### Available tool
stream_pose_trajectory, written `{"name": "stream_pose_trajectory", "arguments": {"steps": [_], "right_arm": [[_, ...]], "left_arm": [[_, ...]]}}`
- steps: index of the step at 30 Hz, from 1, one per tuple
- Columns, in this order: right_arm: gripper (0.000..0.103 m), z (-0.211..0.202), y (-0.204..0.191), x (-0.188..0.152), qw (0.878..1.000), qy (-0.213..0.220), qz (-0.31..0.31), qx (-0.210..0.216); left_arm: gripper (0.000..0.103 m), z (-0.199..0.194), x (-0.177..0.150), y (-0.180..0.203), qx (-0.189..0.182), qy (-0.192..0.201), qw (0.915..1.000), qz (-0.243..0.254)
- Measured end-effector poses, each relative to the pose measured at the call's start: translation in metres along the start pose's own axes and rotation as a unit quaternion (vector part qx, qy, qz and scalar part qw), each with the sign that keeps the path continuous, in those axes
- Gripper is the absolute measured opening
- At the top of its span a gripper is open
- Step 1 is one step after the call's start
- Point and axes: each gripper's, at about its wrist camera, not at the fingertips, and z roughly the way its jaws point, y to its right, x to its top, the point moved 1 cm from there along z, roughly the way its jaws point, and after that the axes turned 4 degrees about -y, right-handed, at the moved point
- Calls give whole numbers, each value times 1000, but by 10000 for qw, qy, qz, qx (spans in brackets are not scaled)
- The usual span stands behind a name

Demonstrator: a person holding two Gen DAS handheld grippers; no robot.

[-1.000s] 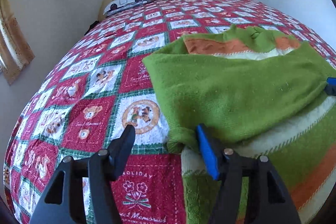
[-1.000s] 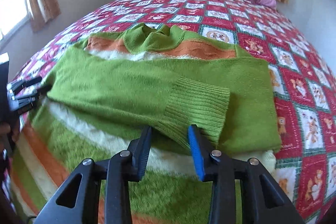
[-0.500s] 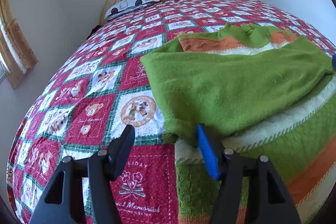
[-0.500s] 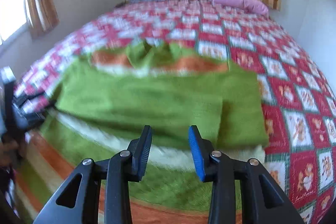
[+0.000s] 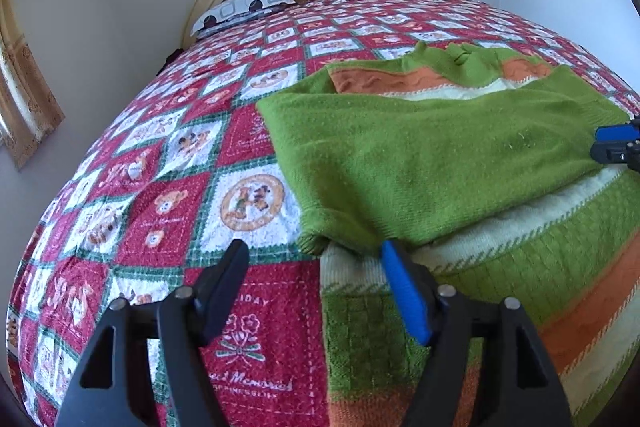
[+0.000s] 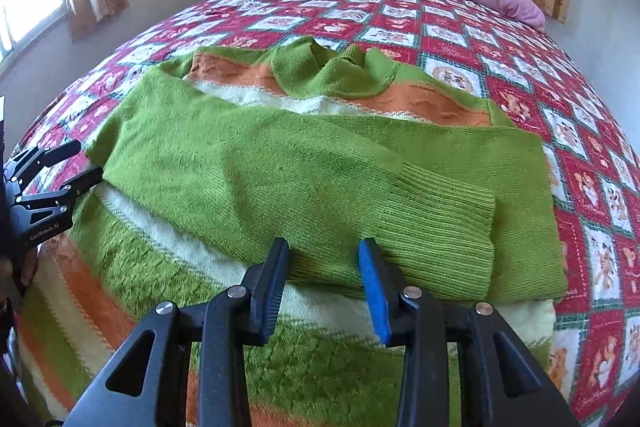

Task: Fold small clothes
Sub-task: 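Press the folded sleeve flat with the right tool while the left tool hovers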

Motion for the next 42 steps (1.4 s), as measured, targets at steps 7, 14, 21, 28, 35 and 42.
{"name": "stream_pose_trajectory", "arguments": {"steps": [7,14,21,28,35,42], "right_arm": [[38,-18,-10,21,9993,338,-72,-138],[39,4,18,0,9997,100,231,-78],[39,3,13,-2,9994,71,155,-297],[39,-1,18,-7,9990,151,239,-357],[47,-2,13,-3,9977,154,250,-603],[60,-31,12,-26,9985,190,255,-444]], "left_arm": [[78,2,0,0,1,-57,10000,-17],[82,3,-1,-3,-52,-78,9999,-84],[89,3,-2,-5,9,-79,9999,-116],[91,4,-3,-7,0,-115,9998,-160],[91,1,-3,-9,-84,-189,9996,-208],[91,-25,-26,-5,-523,-351,9973,-386]]}}
